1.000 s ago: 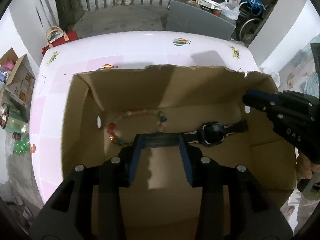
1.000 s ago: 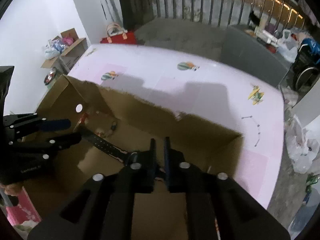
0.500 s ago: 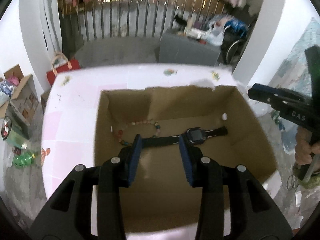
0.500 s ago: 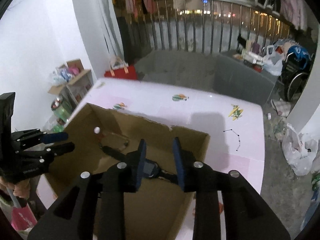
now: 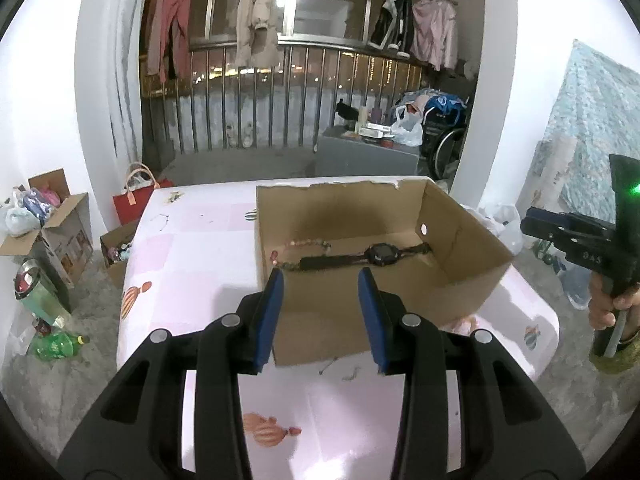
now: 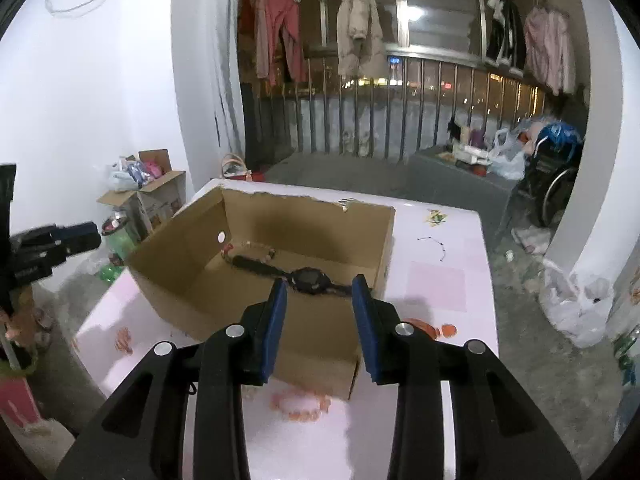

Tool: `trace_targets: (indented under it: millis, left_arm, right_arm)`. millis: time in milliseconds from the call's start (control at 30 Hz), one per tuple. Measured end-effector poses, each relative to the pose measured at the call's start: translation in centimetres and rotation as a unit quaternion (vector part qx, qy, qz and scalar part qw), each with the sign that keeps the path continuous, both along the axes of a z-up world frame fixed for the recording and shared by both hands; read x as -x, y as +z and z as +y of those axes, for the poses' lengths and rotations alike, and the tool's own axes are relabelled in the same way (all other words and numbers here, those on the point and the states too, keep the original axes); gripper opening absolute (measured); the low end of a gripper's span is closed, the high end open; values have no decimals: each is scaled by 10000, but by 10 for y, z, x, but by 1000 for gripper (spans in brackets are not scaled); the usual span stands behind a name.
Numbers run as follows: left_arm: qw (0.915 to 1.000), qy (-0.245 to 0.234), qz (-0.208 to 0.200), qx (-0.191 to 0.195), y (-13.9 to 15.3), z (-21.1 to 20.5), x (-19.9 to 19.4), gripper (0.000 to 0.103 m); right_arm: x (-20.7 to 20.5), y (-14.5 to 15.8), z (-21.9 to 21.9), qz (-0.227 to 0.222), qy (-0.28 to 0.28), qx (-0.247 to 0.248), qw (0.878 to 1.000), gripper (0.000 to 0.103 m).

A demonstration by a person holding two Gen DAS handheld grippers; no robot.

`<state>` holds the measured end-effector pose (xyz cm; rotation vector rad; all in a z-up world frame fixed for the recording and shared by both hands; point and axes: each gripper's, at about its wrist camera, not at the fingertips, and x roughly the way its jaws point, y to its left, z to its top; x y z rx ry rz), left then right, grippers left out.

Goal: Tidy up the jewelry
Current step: 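Open both grippers to release the smartwatch inside the box, then lower the left gripper onto a small gold charm and close it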

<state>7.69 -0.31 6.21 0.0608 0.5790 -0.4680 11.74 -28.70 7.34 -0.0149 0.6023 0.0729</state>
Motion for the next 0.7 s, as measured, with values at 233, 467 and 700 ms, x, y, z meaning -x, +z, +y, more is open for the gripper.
trace_targets:
  millis: [233, 467, 700]
  left_arm:
    - [9996, -156, 216, -52, -40, 4, 21, 37]
    - [9975, -440, 518, -214, -89, -12, 26, 37]
    - [9942, -520, 865, -367, -125, -32, 8, 27]
  right_arm:
    - [34, -35, 14, 164, -50, -59, 9998, 34]
    - [37, -71, 30, 441, -162, 45, 9989, 34]
    - [31, -93, 42, 511, -293, -54, 9982, 33]
